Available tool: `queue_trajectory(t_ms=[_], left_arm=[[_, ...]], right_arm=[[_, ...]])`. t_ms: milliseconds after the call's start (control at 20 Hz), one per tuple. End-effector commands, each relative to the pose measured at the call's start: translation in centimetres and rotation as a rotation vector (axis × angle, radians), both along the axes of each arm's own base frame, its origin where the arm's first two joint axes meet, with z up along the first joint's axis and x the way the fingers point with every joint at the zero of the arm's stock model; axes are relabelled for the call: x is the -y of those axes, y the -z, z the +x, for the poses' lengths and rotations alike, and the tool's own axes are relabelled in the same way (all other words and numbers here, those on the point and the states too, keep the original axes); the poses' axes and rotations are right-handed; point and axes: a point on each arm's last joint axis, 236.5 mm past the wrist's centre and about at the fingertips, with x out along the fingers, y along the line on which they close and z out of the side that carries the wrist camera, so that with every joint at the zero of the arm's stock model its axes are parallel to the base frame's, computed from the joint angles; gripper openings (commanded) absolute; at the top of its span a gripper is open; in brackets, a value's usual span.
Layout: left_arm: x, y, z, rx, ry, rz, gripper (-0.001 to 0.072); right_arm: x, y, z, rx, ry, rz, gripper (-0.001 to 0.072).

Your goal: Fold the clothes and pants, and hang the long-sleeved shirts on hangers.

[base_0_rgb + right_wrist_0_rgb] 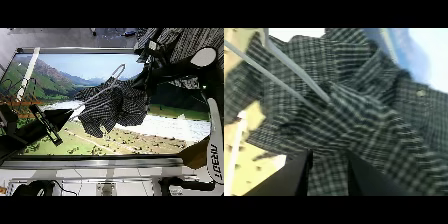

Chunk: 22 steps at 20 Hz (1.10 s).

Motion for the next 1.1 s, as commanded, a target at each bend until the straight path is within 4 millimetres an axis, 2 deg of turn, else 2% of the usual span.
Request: queue_trajectory(t_ms=[0, 50, 100, 200, 400, 500, 600, 650, 750, 950, 1050], left_arm=[[0.0, 0.0, 0.0, 0.000, 0.000, 0.000, 0.0054], [0.0, 0.0, 0.0, 0.000, 0.000, 0.000, 0.0054], [0.0, 0.0, 0.0, 0.000, 0.000, 0.000, 0.0054], [0.0, 0.0, 0.0, 0.000, 0.000, 0.001, 0.0054], [0.0, 0.0, 0.0, 0.000, 0.000, 0.001, 0.0054], [0.0, 0.0, 0.0, 0.000, 0.000, 0.000, 0.0055], [0.0, 0.0, 0.0, 0.000, 0.000, 0.000, 0.0054], [0.0, 0.0, 0.0, 0.000, 0.000, 0.001, 0.0054], [0.0, 0.0, 0.0, 0.000, 0.000, 0.000, 0.0055], [-0.1, 0.1, 0.1, 0.000, -0.006, 0.005, 0.0054], [-0.1, 0.5, 0.5, -0.010, -0.008, 0.012, 0.0055]], right_arm=[[-2.1, 2.5, -1.2, -0.242, 0.082, 0.025, 0.0318], [-2.6, 3.5, -0.9, -0.250, 0.114, -0.001, 0.0350], [-3.1, 4.2, -0.6, -0.248, 0.143, -0.021, 0.0350], [-4.1, 4.6, -0.3, -0.258, 0.187, -0.014, 0.0354], [-4.4, 5.5, 1.4, -0.236, 0.277, -0.030, 0.0353], [-4.4, 5.9, 2.5, -0.227, 0.322, -0.022, 0.0326], [-4.4, 6.9, 2.9, -0.225, 0.336, -0.037, 0.0214], [-4.4, 7.2, 3.0, -0.227, 0.346, -0.037, 0.0189], [-4.5, 7.3, 3.0, -0.228, 0.345, -0.037, 0.0029], [-4.6, 6.7, 2.6, -0.245, 0.355, -0.025, 0.0029], [-5.0, 5.0, 2.0, -0.232, 0.343, 0.008, 0.0028]])
